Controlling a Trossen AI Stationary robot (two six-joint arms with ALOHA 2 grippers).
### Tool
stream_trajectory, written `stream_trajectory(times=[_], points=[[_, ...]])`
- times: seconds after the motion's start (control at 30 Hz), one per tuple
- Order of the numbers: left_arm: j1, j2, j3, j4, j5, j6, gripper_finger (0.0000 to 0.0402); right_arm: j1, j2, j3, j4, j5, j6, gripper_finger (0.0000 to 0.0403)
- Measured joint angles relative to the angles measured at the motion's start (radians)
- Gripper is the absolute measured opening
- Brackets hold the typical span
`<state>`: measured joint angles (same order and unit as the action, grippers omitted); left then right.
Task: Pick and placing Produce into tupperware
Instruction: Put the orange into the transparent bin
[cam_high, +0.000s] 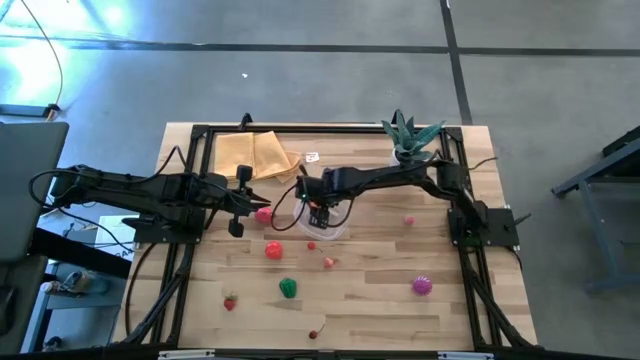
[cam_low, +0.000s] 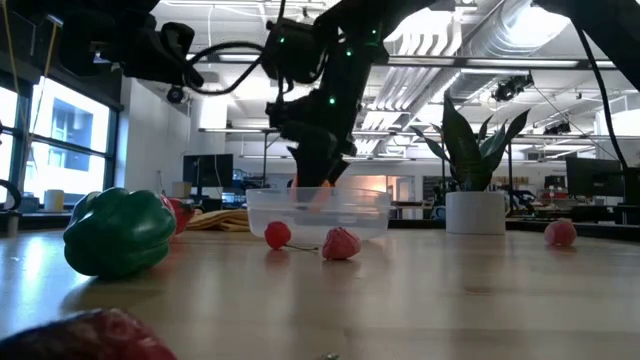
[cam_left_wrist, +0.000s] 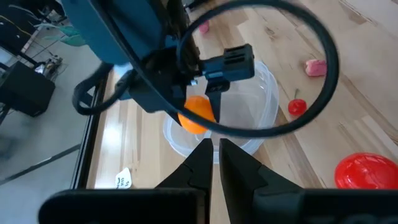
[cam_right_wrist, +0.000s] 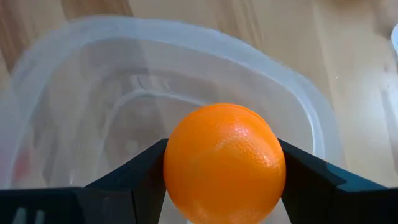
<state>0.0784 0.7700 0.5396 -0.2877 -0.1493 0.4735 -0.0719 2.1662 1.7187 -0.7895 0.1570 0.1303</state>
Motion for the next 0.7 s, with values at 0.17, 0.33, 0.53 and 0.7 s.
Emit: stream_trajectory(times=[0.17, 0.33, 0.53, 0.7], points=[[0.0, 0.0, 0.0, 0.0, 0.0, 0.0, 0.0019, 0.0, 0.006, 0.0, 0.01, -0.001, 0.0, 0.0241], [0.0, 0.0, 0.0, 0.0, 0.0, 0.0, 0.0019, 0.0, 0.015, 0.0, 0.012, 0.0, 0.003, 0.024], [0.0, 0.0, 0.0, 0.0, 0.0, 0.0, 0.0019, -0.002, 0.026, 0.0, 0.026, -0.002, 0.004, 0.024], [0.0, 0.0, 0.0, 0.0, 0.0, 0.0, 0.0019, -0.007, 0.041, -0.001, 0.025, -0.023, 0.009, 0.024]])
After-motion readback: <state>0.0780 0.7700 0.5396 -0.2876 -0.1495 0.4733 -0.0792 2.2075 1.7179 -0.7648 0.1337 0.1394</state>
